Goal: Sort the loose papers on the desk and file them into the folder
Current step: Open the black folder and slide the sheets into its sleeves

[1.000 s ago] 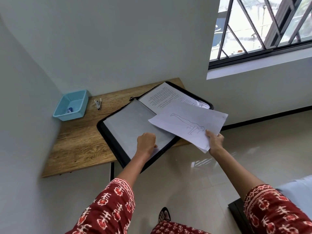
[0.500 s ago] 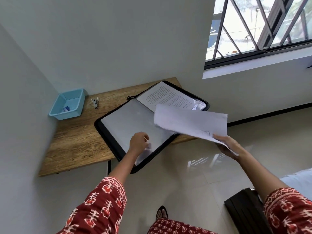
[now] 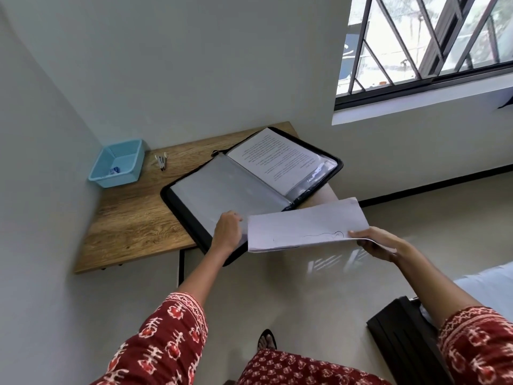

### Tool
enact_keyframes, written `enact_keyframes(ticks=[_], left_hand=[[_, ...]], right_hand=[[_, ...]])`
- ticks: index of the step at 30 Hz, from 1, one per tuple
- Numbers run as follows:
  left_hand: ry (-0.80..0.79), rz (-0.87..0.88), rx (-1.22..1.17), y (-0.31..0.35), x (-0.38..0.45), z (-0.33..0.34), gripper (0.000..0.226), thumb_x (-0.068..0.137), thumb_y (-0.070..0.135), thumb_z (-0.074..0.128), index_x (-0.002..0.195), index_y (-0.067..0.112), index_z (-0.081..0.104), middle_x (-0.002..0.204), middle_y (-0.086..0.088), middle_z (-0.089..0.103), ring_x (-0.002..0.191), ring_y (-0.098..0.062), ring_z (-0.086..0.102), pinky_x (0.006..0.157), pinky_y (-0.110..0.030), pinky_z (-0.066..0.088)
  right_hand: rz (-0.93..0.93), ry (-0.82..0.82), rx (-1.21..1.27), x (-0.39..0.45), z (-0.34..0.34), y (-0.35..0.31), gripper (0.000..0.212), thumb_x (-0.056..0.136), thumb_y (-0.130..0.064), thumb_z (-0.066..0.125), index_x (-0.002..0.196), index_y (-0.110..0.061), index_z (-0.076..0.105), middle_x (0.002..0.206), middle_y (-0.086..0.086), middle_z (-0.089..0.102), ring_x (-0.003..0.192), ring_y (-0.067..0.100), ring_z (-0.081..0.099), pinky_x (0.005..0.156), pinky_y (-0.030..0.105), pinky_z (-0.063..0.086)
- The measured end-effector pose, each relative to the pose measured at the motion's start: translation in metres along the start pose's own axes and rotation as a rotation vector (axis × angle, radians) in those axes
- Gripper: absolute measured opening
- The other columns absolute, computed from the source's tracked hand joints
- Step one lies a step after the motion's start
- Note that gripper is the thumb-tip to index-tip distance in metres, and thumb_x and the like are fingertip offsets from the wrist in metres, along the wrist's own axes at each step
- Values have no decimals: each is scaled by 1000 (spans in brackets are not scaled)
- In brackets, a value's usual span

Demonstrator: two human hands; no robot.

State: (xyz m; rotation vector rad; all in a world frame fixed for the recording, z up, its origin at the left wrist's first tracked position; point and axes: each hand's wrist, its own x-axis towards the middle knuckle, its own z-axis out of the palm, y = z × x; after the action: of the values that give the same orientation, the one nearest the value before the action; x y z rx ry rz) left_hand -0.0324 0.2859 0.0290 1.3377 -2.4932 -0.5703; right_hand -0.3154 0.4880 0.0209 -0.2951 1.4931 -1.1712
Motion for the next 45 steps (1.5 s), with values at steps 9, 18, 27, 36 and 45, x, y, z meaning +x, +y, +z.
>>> enact_keyframes(ticks=[9,18,27,36,45], left_hand=[[-4,81,49,0,-15,0,38,85,-3,54,123,-2,59,120,-18,60,116,-31,50,98,-34,40],[0,90,26,-1,-22,-5,27,80,-8,52,103,-11,66,104,-25,63,100,-37,54,85,-39,41],[14,99,50,1,-19,-5,36,87,-8,41,118,-7,59,123,-20,56,114,-34,46,92,-33,39],[-1,144,54,3,-25,-2,34,81,-12,46,110,-6,62,115,-20,58,107,-34,48,84,-35,41],[76,156,59,-7,-30,2,22,85,-12,50,91,-6,70,94,-19,67,93,-31,58,78,-31,45]], right_hand=[[18,271,126,8,-9,10,19,91,-6,59,72,-3,57,42,-1,55,34,2,52,36,10,42],[28,43,57,-17,2,5,9,94,-5,54,86,-5,59,61,-1,51,39,2,46,37,9,39],[85,62,121,-18,2,-4,10,97,-6,49,92,-3,56,46,-4,56,31,1,38,31,6,31],[69,254,420,4,7,6,24,98,-5,40,79,0,52,44,5,58,33,6,54,34,12,41],[-70,360,205,3,15,31,10,88,6,55,81,-1,56,48,5,62,40,8,60,40,15,47]])
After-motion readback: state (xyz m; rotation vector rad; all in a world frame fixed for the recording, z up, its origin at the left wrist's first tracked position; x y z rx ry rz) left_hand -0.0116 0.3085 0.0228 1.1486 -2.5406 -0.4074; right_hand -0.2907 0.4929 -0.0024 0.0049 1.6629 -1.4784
